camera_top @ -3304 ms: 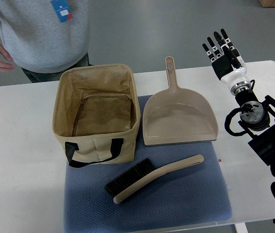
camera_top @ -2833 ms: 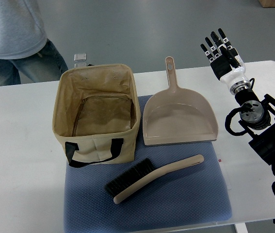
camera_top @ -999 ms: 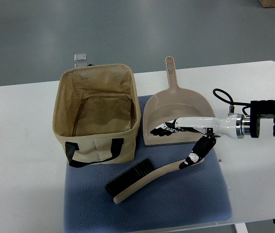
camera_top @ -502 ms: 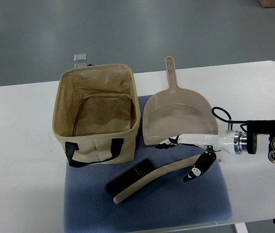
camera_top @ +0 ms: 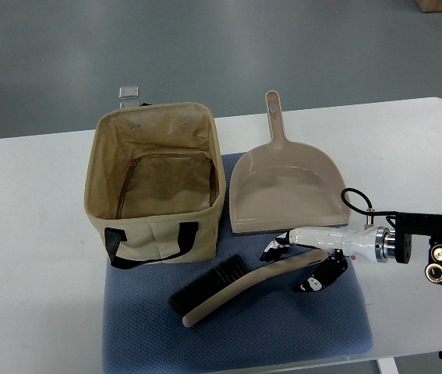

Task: Put pink broom in yellow bag with right hand
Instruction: 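Close the right hand fingers around the curved brush handle, then lift the brush with the right hand up over the fabric bin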

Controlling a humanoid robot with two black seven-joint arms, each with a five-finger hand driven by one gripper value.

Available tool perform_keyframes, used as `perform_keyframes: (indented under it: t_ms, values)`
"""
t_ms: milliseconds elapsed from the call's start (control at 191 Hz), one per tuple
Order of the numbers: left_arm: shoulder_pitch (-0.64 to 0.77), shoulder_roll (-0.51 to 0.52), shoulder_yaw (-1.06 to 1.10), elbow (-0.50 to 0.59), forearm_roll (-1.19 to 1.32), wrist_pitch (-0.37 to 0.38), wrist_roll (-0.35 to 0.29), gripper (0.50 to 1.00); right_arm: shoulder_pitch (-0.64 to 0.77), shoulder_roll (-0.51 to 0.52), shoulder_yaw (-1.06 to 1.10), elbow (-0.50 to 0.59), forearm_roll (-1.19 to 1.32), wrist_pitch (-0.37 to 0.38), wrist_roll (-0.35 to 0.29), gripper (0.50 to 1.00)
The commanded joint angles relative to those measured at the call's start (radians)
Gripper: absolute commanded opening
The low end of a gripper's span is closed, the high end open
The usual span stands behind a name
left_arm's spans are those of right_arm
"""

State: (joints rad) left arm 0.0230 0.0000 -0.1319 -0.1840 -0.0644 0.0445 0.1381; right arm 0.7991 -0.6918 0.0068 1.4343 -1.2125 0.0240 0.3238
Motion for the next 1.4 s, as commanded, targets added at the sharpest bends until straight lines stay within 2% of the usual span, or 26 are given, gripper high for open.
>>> perform_keyframes:
  t_ms: [0,84,246,288,314,591,1035,1161,1234,1396]
  values:
    - [0.0,0.0,0.0,0.001,0.0,0.0,0.0,1.0,-0.008,0.009,0.001,-0.012,-0.013,-0.007,0.003,0.662]
    - [0.0,0.0,0.0,0.0,0.0,0.0,0.0,1.0,-0.011,0.018,0.001,-0.023,-0.032,-0.01,0.003,0.617]
    - [0.0,0.0,0.0,0.0,0.0,0.0,0.0,1.0,-0.021,0.035,0.001,-0.045,-0.051,-0.019,0.004,0.562]
    - [0.0,0.0,0.0,0.0,0.0,0.0,0.0,1.0,-0.024,0.037,-0.001,-0.052,-0.059,-0.022,0.003,0.535]
    - [0.0,0.0,0.0,0.0,0.0,0.0,0.0,1.0,-0.024,0.04,-0.001,-0.057,-0.065,-0.026,0.003,0.5]
    - [0.0,0.0,0.0,0.0,0.0,0.0,0.0,1.0,-0.008,0.023,0.029,-0.057,-0.067,-0.03,0.004,0.5]
    - [0.0,0.0,0.002,-0.002,0.0,0.0,0.0,1.0,0.135,-0.199,0.119,0.104,-0.012,0.033,0.035,0.5]
    - [0.0,0.0,0.002,-0.002,0.002,0.0,0.0,1.0,0.15,-0.276,0.185,0.149,0.01,0.071,0.035,0.5]
    - [0.0,0.0,0.002,-0.002,0.002,0.0,0.0,1.0,0.166,-0.322,0.252,0.167,0.036,0.129,0.032,0.5]
    - [-0.001,0.0,0.003,-0.012,0.003,0.0,0.0,1.0,0.204,-0.322,0.394,0.161,0.094,0.211,0.012,0.5]
